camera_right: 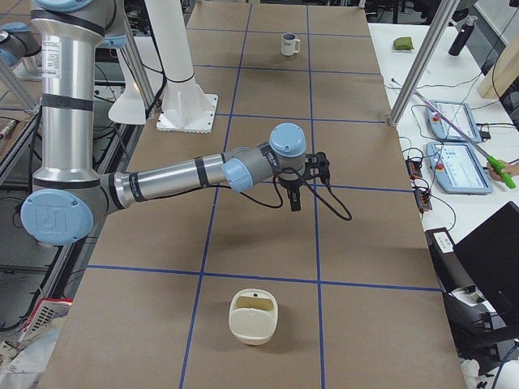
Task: Left arm hands cup to right arm to dump lemon
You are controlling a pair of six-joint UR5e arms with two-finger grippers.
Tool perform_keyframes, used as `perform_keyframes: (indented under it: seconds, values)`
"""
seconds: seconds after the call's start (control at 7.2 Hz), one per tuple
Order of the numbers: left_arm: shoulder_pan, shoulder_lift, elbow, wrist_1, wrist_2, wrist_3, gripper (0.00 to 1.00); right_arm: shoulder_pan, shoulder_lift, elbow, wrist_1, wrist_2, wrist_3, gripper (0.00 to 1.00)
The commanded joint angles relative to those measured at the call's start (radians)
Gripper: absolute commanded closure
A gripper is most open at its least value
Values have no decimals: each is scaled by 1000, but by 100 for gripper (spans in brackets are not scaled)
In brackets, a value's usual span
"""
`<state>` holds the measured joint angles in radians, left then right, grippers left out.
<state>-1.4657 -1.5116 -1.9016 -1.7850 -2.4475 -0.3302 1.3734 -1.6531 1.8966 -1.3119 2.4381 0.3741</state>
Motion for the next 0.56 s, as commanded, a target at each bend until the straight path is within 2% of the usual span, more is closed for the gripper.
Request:
perform_keyframes:
  seconds: [0.0,0.28,0.42]
  values:
    - [2,40,65,-121,-5,-13,0,16,-10,-1,-3,-103,5,0]
    - [11,64,72,-134,-7,-12,0,16,-8,-19,-3,-111,3,0]
    - [87,63,72,-129,2,-63,0,16,-10,-24,-3,-105,2,0]
